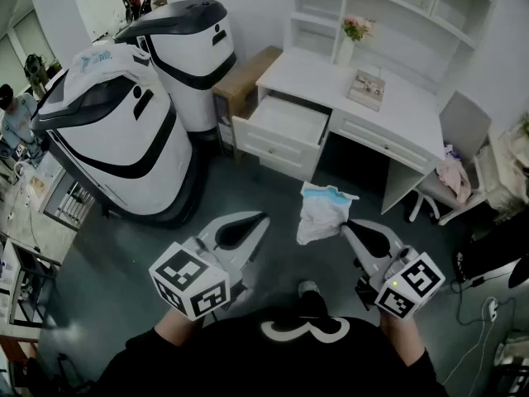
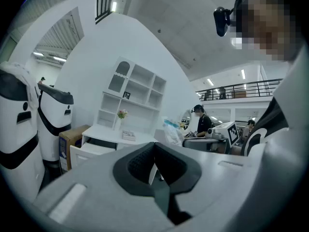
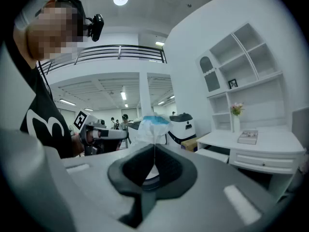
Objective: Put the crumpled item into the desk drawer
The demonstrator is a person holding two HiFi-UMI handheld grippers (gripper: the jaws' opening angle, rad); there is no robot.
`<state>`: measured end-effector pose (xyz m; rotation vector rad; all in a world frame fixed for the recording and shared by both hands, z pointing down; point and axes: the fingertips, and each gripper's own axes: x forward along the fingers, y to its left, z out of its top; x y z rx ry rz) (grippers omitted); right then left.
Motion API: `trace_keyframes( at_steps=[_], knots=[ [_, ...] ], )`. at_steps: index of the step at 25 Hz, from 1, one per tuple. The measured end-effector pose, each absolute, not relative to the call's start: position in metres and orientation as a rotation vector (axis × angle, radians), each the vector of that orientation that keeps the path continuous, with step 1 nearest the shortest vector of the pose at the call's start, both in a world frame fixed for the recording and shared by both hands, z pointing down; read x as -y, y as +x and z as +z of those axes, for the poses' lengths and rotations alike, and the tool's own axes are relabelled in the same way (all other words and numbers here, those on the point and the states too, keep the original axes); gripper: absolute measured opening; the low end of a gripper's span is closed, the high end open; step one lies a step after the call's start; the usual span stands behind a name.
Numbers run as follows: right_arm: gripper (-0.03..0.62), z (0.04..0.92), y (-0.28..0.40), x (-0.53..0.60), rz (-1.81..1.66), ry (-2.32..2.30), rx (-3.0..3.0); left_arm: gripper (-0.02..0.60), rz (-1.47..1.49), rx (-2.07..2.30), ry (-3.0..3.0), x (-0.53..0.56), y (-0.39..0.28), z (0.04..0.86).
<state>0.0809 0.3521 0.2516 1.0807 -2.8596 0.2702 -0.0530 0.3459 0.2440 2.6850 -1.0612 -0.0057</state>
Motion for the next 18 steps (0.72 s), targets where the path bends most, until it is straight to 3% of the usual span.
trace_keyframes(
  at_steps=[18],
  knots=[
    [0.006, 0.262, 0.085, -0.358, 0.311, 1.121, 2.871, 0.009, 0.043, 1.038, 2.679, -0.351, -0.046, 0.254]
  ],
)
